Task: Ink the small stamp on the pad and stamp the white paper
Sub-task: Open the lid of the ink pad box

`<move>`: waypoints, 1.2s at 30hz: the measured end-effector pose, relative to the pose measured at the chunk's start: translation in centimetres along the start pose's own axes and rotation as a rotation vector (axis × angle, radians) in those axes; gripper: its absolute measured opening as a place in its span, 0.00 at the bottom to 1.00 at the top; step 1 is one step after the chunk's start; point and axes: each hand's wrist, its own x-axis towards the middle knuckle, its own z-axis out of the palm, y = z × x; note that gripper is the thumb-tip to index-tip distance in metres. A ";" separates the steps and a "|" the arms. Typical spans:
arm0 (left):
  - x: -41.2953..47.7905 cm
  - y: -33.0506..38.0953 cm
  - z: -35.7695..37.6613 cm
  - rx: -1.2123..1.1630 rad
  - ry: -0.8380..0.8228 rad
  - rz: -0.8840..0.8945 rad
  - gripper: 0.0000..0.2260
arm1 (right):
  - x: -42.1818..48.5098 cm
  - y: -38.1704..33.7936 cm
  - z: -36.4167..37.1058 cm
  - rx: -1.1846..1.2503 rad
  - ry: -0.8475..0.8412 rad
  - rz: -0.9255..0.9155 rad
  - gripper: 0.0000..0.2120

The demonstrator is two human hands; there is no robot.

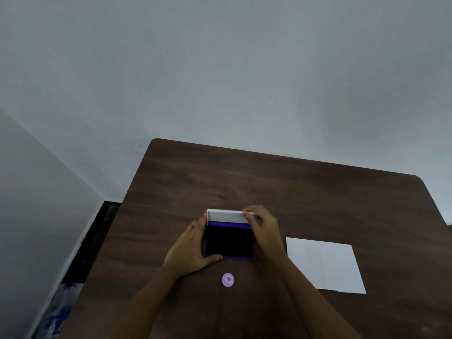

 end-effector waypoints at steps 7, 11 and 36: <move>0.1 -0.2 0.0 0.085 -0.011 0.109 0.49 | 4.4 0.8 2.4 -0.093 0.131 0.124 0.08; 0.1 -0.6 0.2 0.180 -0.009 0.143 0.46 | 5.9 1.7 2.7 -0.312 0.100 0.093 0.09; -4.2 1.0 0.9 -0.128 0.244 0.061 0.19 | -6.4 -0.8 1.7 -0.233 -0.040 0.064 0.07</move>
